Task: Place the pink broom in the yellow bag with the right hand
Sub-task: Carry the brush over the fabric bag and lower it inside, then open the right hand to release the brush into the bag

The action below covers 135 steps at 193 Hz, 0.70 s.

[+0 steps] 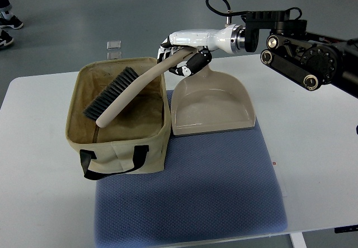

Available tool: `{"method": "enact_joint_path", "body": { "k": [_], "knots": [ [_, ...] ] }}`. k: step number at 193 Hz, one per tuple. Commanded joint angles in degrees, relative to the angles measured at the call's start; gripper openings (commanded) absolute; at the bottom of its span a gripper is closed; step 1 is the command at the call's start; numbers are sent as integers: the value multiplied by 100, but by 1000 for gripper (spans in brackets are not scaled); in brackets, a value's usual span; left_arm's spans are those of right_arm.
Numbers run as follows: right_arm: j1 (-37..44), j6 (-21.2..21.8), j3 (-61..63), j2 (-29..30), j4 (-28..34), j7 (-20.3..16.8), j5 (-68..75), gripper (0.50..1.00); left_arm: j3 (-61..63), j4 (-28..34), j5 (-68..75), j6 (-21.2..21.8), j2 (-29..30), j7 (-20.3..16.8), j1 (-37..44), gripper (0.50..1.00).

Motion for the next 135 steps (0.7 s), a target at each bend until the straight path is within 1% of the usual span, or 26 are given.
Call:
{"method": "enact_joint_path", "body": {
  "k": [1, 15, 21, 23, 26, 28, 29, 30, 31, 32, 33, 34, 35, 36, 37, 38, 39, 40, 41, 43, 45, 68, 75, 89, 96, 135],
  "knots": [
    [-7, -116, -10, 167, -26, -128, -71, 519, 0, 0, 0, 0, 0, 4, -7, 1000],
    [-7, -160, -10, 193, -26, -137, -115, 545, 0, 0, 0, 0, 0, -5, -7, 1000],
    [-7, -160, -10, 211, -26, -137, -115, 570, 0, 0, 0, 0, 0, 4, 1, 1000],
    [-7, -169, -2, 211, -26, -137, -115, 590, 0, 0, 0, 0, 0, 4, 1, 1000],
    [-16, -169, -2, 211, -26, -137, -115, 601, 0, 0, -9, 0, 0, 4, -7, 1000],
    [-16, -169, -2, 211, -26, -137, -115, 613, 0, 0, 0, 0, 0, -5, -7, 1000],
    [-16, -169, 7, 211, -26, -137, -115, 629, 0, 0, 0, 0, 0, 4, 1, 1000],
    [-16, -169, 7, 211, -26, -137, -115, 629, 0, 0, 0, 0, 0, 4, 1, 1000],
    [-16, -178, 7, 211, -26, -137, -115, 651, 0, 0, 0, 0, 0, -5, 1, 1000],
    [-16, -178, 7, 211, -26, -137, -115, 652, 0, 0, 0, 0, 0, -5, 1, 1000],
    [-16, -178, 7, 211, -26, -137, -115, 674, 0, 0, 0, 0, 0, 4, 1, 1000],
    [-16, -178, 7, 211, -26, -137, -115, 674, 0, 0, 0, 0, 0, 4, 1, 1000],
    [-16, -187, 7, 211, -26, -137, -115, 694, 0, 0, 0, 0, 0, -5, 1, 1000],
    [-16, -187, 7, 211, -26, -137, -115, 695, 0, 0, 0, 0, 0, -5, 1, 1000],
    [-25, -195, 7, 211, -26, -137, -115, 713, 0, 0, 0, 0, 0, -5, 1, 1000],
    [-25, -195, 7, 211, -26, -137, -115, 713, 0, 0, 0, 0, 0, -5, 1, 1000],
    [-25, -204, 7, 211, -26, -137, -115, 731, 0, 0, 0, 0, 0, -5, -7, 1000],
    [-25, -204, 7, 211, -26, -137, -115, 731, 0, 0, 0, 0, 0, -5, -7, 1000],
    [-25, -213, 7, 211, -26, -137, -115, 746, 0, 0, 0, 0, 0, 4, 1, 1000],
    [-25, -213, 7, 211, -26, -137, -115, 746, 0, 0, 0, 0, 0, 4, 1, 1000],
    [-33, -231, 7, 220, -18, -137, -106, 762, 0, 0, 0, 0, 0, 4, 1, 1000],
    [-60, -231, 16, 229, -17, -137, -98, 799, 0, 0, 0, 0, 0, 4, 1, 1000],
    [-60, -231, 25, 229, -9, -137, -71, 825, 1, 0, 0, 0, 0, 4, 1, 1000],
    [-60, -231, 51, 202, -9, -137, -36, 834, 0, 0, 0, 0, 0, 4, 1, 1000],
    [-69, -239, 104, 176, -9, -137, -19, 848, 0, 0, 0, 0, 0, -5, 1, 1000],
    [-271, -345, 684, 123, -17, -120, 333, 858, 0, 0, 0, 0, 0, -5, 1, 1000]
  ]
}}
